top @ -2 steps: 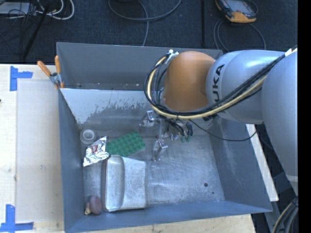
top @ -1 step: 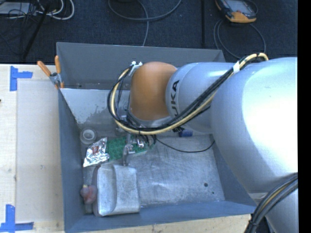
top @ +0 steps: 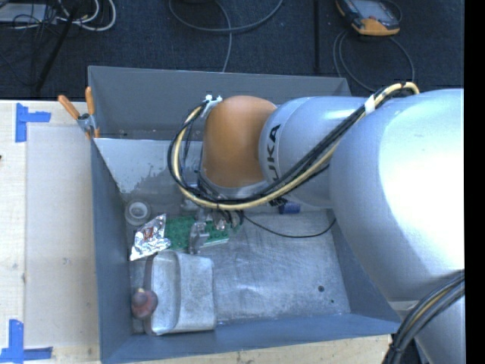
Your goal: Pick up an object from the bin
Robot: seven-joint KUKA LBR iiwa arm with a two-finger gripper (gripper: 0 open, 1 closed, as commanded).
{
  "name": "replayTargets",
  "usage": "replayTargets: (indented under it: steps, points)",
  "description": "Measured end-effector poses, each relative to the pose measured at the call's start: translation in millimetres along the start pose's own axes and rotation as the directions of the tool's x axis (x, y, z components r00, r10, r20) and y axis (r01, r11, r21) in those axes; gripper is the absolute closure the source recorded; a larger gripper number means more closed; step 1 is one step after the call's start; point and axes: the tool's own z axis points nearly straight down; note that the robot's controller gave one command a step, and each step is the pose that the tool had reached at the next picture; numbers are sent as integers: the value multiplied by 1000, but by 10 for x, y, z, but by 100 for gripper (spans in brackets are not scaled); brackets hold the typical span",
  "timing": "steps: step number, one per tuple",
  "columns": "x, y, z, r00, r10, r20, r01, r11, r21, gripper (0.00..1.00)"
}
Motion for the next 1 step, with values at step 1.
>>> replayTargets:
  steps: [1]
  points:
    - [38,373,-1887,980,-197,2,197,980,-1,100]
